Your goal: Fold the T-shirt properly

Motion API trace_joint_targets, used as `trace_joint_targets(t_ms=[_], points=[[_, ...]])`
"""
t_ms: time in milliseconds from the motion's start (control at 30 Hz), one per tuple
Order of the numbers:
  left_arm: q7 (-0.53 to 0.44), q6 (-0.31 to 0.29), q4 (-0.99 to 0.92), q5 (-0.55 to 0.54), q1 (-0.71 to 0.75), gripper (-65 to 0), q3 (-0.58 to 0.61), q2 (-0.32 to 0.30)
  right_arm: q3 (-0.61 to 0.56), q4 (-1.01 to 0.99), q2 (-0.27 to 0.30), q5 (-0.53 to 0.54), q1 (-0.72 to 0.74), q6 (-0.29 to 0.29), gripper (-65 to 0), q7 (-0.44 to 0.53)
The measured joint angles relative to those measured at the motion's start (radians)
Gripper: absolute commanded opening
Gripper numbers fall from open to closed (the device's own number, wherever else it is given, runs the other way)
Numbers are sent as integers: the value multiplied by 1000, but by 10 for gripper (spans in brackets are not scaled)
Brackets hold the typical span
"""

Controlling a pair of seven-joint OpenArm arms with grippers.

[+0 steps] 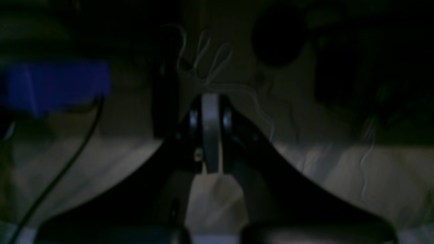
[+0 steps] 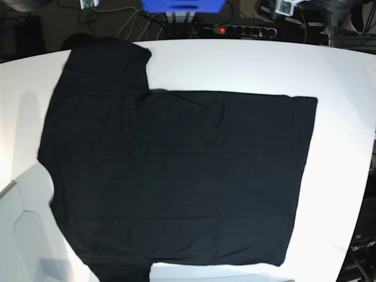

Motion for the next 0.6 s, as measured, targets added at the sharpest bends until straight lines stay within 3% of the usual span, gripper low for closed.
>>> trace_joint_targets(t_ms=[400, 467, 600], points=[[14, -3, 49, 0, -139, -649, 4, 2, 105, 25, -5, 4, 180, 2, -650, -11], [13, -3, 49, 0, -168, -611, 4, 3, 124, 25, -9, 7, 209, 2, -612, -15], [11, -3, 51, -49, -200, -417, 3, 3, 152, 26, -8, 3, 237, 2, -444, -14]])
